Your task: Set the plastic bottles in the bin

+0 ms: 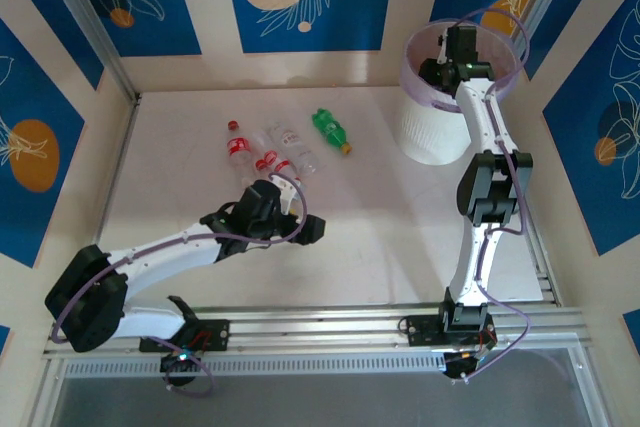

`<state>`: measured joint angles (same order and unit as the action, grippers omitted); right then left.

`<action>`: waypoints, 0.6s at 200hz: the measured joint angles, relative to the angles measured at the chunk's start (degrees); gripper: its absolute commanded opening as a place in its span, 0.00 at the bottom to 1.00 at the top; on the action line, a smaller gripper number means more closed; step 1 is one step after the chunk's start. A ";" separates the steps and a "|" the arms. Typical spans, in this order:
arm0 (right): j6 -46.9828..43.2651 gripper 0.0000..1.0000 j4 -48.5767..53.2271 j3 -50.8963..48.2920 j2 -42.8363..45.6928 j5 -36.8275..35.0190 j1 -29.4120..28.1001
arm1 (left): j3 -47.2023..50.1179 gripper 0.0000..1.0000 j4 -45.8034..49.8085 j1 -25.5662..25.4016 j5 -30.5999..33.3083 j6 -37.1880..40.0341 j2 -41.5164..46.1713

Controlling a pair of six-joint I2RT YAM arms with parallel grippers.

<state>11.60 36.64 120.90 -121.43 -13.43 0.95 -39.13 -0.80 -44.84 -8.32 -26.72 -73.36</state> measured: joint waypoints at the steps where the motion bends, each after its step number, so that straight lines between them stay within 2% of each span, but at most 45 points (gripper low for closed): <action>1: 0.00 0.50 0.04 0.00 -0.02 0.00 -0.02 | 0.00 1.00 0.00 0.00 0.00 -0.02 0.00; 23: 0.24 0.66 0.28 0.02 -0.09 0.20 0.11 | 0.00 1.00 0.00 0.00 0.00 -0.02 -0.02; 55: 0.33 0.83 0.52 1.18 -0.09 1.03 -0.02 | -0.02 1.00 0.00 0.00 0.00 -0.02 -0.35; 87: 0.31 0.95 1.64 3.32 -0.09 0.68 0.20 | -0.02 1.00 0.00 0.00 0.00 -0.02 -1.14; 107: -0.15 1.00 2.47 4.39 -0.09 0.00 0.20 | -0.02 1.00 0.00 0.02 0.00 -0.02 -1.14; 120: -0.55 0.99 2.78 4.70 0.04 -0.15 0.20 | -0.02 1.00 0.02 0.07 0.00 -0.02 -1.14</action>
<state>11.05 39.42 125.60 -121.38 -13.58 1.15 -39.16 -0.78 -44.77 -8.32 -26.74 -74.50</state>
